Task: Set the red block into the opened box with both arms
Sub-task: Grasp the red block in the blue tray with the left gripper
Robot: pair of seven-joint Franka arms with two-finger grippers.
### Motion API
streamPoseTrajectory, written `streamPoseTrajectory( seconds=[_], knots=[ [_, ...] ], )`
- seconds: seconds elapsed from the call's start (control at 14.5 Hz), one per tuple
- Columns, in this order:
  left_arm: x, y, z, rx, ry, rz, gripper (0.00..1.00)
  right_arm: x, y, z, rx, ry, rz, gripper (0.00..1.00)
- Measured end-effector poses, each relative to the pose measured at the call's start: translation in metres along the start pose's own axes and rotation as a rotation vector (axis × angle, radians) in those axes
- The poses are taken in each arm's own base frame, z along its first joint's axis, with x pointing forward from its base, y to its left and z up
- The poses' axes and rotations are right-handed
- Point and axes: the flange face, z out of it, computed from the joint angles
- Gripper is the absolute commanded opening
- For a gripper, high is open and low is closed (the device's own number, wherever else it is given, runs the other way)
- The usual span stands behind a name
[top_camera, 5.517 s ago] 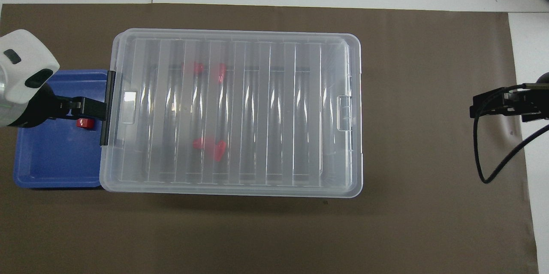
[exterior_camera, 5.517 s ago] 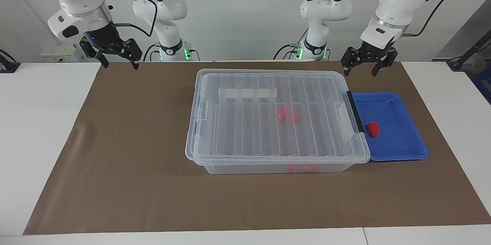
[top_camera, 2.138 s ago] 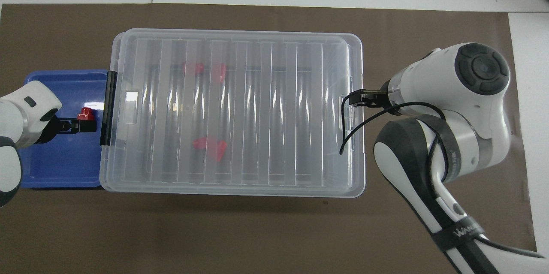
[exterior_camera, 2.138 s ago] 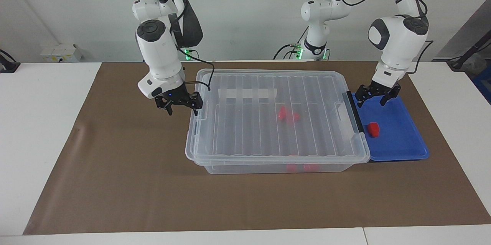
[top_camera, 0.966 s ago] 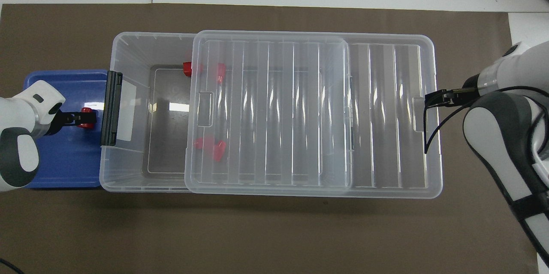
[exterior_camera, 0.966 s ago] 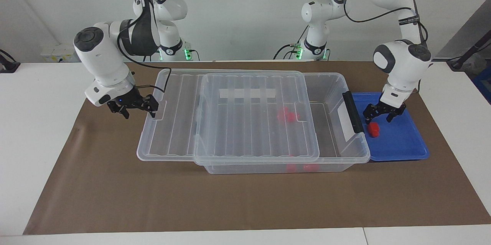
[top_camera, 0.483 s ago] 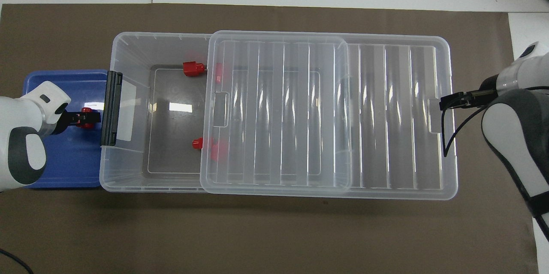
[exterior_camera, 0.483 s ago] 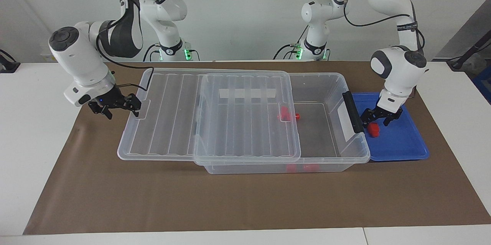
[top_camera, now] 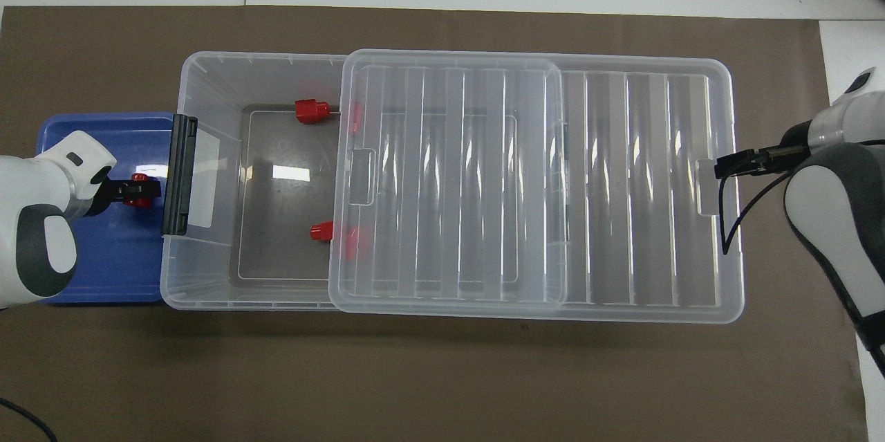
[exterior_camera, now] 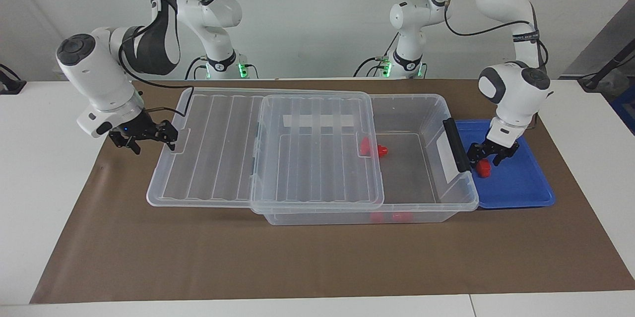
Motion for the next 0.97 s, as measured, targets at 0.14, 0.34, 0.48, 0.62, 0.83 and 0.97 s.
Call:
streamPoseTrajectory(
  seconds=[0.14,0.34,0.48,0.62,0.83,0.97],
  knots=[
    [0.0,0.0,0.0,0.0,0.001,0.001,0.5,0.0,-0.001,-0.004,-0.001,0.006,-0.001,1.0],
    [0.001,0.0,0.0,0.001,0.005,0.016,0.46,-0.001,-0.007,-0.023,-0.009,0.041,-0.011,1.0],
    [0.001,0.0,0.0,0.001,0.006,0.03,0.3,-0.003,-0.019,-0.038,-0.01,0.051,-0.006,1.0],
    [0.002,0.0,-0.001,0.001,0.009,0.033,0.14,-0.006,-0.035,-0.053,-0.008,0.047,0.019,1.0],
    [0.002,0.0,-0.001,0.001,0.01,0.036,0.0,-0.014,-0.064,-0.074,-0.005,0.039,0.072,1.0],
    [0.002,0.0,-0.001,0.001,0.011,0.036,0.0,-0.019,-0.075,-0.092,-0.004,0.032,0.118,1.0]
  ],
)
